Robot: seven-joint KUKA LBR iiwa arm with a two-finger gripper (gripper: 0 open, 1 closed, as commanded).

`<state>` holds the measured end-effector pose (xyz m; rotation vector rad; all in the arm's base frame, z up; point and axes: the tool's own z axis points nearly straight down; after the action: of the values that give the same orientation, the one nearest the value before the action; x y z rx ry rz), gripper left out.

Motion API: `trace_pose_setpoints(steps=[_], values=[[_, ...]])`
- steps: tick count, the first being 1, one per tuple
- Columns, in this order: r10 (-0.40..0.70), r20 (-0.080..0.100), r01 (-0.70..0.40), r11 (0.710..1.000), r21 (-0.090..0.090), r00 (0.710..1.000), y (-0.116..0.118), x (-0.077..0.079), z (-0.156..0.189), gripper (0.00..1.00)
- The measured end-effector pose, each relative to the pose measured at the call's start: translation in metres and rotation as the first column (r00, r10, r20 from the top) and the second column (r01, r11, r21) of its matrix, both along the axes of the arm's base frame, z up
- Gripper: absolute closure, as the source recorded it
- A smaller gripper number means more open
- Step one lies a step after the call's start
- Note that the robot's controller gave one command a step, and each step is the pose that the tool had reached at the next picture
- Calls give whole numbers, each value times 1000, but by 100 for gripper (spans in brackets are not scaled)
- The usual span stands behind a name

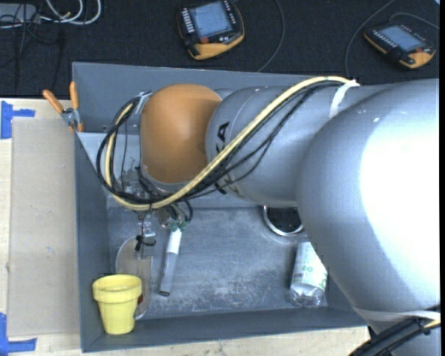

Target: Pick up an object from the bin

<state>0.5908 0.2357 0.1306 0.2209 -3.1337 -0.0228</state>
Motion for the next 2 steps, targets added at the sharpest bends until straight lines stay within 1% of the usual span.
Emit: trace_pose_setpoints(steps=[1,2], values=[[-172,-7,172,985,-4,985,-62,-30,-10,0],[-350,-7,350,937,-4,937,-37,-67,51,0]])
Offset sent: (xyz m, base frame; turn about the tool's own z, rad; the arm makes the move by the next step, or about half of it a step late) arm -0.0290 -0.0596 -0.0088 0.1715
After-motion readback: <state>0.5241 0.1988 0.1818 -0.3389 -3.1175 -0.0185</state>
